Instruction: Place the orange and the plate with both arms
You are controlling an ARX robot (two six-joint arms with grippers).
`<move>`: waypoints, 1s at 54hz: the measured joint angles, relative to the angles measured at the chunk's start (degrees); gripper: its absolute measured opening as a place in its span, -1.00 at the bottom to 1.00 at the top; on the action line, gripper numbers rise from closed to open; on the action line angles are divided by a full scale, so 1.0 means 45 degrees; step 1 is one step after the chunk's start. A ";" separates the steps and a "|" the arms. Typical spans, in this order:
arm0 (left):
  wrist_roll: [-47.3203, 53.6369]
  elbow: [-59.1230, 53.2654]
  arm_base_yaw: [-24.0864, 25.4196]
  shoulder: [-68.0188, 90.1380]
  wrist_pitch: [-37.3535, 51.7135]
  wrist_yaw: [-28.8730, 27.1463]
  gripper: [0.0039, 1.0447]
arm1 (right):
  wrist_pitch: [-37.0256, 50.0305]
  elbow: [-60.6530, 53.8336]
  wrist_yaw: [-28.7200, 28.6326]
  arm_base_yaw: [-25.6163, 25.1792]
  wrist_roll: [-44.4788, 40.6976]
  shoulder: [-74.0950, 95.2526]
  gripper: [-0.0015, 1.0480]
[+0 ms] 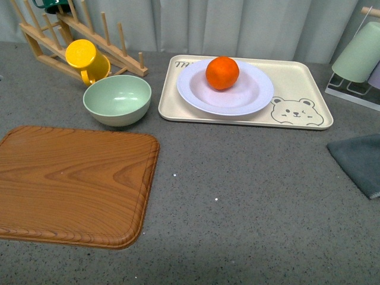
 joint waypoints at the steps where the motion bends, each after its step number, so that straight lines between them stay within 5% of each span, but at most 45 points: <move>1: 0.0000 0.0000 0.0000 0.0000 0.0000 0.0005 0.88 | 0.0000 0.0000 0.0000 0.0000 0.0000 0.0000 -0.98; 32: 0.0000 0.0000 0.0000 0.0000 0.0000 0.0000 0.88 | -0.0005 0.0000 0.0000 0.0000 0.0000 -0.0015 0.83; 54: 0.0000 0.0000 0.0000 0.0000 0.0000 0.0000 0.88 | -0.0005 0.0000 0.0000 0.0000 0.0010 -0.0015 0.83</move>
